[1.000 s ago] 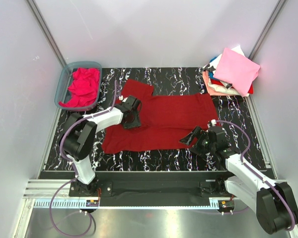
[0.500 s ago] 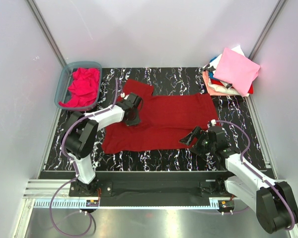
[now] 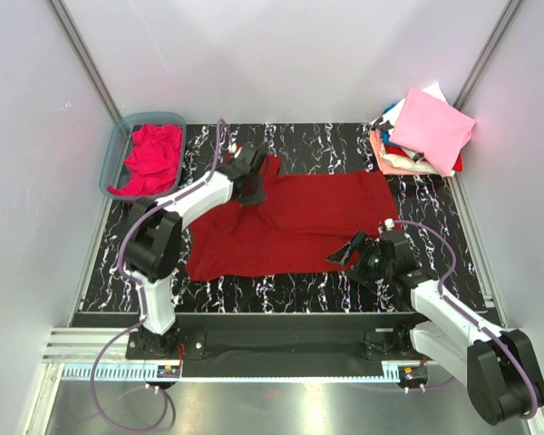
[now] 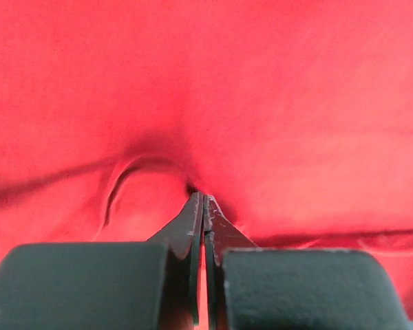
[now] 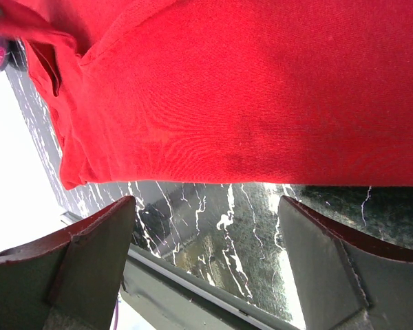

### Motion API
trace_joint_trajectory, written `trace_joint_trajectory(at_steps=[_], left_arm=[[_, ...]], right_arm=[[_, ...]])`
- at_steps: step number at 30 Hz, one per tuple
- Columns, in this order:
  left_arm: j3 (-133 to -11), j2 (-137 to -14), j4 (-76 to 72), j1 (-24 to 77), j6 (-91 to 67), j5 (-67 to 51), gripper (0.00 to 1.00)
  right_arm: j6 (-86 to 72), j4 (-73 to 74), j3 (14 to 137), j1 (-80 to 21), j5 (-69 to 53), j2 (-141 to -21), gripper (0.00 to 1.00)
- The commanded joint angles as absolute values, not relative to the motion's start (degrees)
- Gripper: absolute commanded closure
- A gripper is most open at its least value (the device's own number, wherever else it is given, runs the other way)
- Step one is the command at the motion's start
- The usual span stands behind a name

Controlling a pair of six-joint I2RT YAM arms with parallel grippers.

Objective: Fold and stack the t-shirts
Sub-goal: Fold the tshirt

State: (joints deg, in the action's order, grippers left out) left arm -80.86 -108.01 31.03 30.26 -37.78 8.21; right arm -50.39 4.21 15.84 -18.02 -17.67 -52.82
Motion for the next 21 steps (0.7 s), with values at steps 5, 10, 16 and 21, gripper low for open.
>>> trace_joint_trajectory(at_steps=[5, 10, 16, 21], left_arm=[[-101.82, -120.31, 38.31, 27.42, -30.24, 4.31, 0.56], [-103.46, -120.16, 42.37, 27.16, -28.65, 6.85, 0.21], [-88.35, -106.89, 38.06, 26.9, -30.23, 11.59, 0.26], [-75.16, -99.24, 34.19, 27.07, -30.41, 15.19, 0.37]], right_arm=[[-50.19, 2.02, 18.11, -18.46, -18.72, -53.7, 0.08], [-50.18, 1.93, 18.28, -18.46, -18.9, -54.32, 0.08], [-50.1, 1.67, 18.28, -18.46, -19.07, -54.4, 0.08], [-50.1, 1.49, 18.37, -18.54, -19.42, -54.84, 0.08]])
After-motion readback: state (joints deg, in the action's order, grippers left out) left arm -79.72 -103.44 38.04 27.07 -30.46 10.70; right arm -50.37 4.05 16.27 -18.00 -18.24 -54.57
